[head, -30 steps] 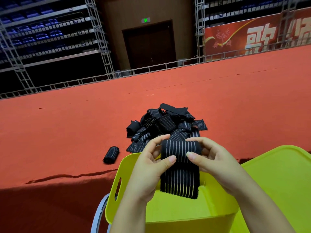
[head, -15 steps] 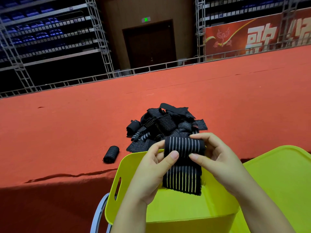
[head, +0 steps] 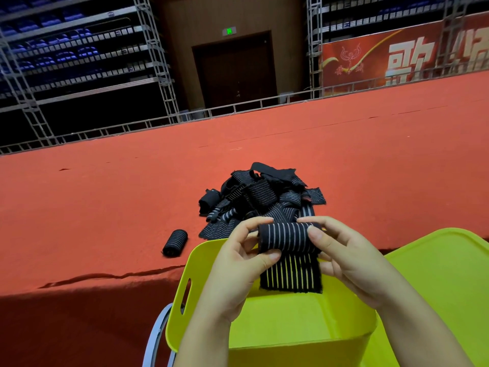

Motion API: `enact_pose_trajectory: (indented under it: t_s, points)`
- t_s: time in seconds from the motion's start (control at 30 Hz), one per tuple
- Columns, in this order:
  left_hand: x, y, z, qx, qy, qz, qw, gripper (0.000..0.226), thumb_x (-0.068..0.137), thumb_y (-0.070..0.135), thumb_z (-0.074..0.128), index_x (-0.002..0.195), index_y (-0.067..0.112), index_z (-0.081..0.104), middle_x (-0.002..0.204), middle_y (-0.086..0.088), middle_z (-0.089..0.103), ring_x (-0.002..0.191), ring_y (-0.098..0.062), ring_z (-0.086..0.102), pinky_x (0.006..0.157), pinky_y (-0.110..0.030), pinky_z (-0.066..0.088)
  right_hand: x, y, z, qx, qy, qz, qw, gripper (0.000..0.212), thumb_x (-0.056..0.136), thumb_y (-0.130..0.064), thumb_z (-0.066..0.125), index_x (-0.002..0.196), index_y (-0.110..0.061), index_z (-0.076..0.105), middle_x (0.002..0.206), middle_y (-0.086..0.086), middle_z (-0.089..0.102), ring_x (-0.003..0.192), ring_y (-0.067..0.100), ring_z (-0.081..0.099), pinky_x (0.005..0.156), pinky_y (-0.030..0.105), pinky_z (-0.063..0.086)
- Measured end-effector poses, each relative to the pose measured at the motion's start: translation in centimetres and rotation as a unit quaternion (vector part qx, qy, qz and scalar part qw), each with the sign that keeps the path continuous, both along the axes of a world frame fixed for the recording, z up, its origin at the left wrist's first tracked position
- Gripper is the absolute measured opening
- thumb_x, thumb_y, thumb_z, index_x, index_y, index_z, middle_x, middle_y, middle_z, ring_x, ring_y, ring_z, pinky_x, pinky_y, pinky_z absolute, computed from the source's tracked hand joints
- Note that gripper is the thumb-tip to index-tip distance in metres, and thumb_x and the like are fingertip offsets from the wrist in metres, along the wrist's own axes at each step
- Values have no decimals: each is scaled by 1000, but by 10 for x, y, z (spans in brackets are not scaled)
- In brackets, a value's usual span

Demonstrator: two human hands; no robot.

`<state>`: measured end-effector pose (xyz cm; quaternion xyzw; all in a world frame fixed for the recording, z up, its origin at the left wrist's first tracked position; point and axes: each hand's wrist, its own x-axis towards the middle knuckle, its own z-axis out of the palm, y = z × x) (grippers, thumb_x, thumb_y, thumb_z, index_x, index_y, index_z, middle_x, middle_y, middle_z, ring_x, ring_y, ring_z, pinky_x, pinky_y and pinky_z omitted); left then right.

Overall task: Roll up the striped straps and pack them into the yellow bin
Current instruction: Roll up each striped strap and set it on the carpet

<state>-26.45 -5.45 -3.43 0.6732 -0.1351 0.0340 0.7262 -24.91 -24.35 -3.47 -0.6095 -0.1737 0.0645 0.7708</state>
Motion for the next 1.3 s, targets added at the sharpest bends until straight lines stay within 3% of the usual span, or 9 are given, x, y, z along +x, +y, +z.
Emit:
enact_pose_trajectory:
  t_s: [0.17,0.33,0.43,0.57,0.7,0.87,1.1,1.2,1.3]
  points:
    - [-4,0,5,-12,27,-22,999,69,67,16,79,128,32,54,118,0,70,109,-19,66,95,-41,51,-2,0,0,6,-36,-32,999,74,43,-62,85,107,-29,68,103,0,70,96,14,67,78,37,58]
    - [-6,-2,8,-32,52,-21,998,57,79,19,76,129,22,50,111,2,73,104,-12,68,78,-21,54,-3,2,-1,-10,-69,-58,996,41,65,-29,80,104,-33,68,104,-1,67,92,14,67,78,32,55]
    - [-3,-3,5,-35,56,-6,998,50,81,20,74,127,17,54,109,1,73,102,-12,68,77,-23,55,-5,3,-2,-35,-100,-56,993,42,68,-15,82,105,-29,67,108,-3,68,95,16,67,81,30,55]
    - [2,0,0,-25,59,7,998,51,71,21,72,120,29,61,114,0,71,104,-18,66,86,-39,51,-5,2,-8,-59,-100,-57,992,44,71,-21,81,109,-34,65,114,-6,66,98,15,67,80,32,56]
    - [2,2,3,-16,48,9,999,51,69,16,71,116,35,66,115,2,70,103,-17,63,88,-42,47,-8,-1,-8,-1,-5,-24,1000,53,68,-50,78,114,-28,65,111,6,66,100,17,68,71,32,57]
    - [-2,3,7,-76,60,-21,995,60,67,-5,75,119,21,63,103,2,73,96,-12,67,78,-29,58,-15,3,-7,5,-11,-57,998,41,70,-21,68,110,-15,64,104,11,69,89,16,70,68,30,57]
    - [16,-9,1,-317,173,-30,932,27,75,-3,64,102,-3,67,91,-13,72,80,-19,66,69,-22,59,0,25,-10,31,-18,-117,992,29,84,0,65,108,-15,60,100,6,68,80,12,69,70,30,58]
    - [24,-9,-2,-317,180,15,931,31,83,-4,60,113,-9,54,79,-12,71,71,-15,71,79,-27,59,11,30,-14,20,5,-108,994,32,83,2,65,109,-16,59,102,7,68,81,15,70,73,34,59]
    - [32,0,-1,-262,181,38,947,16,85,-3,60,100,-5,54,80,-12,72,78,-17,73,74,-24,60,23,31,-13,19,45,-81,996,31,84,3,65,109,-14,59,104,10,67,84,14,70,70,31,58]
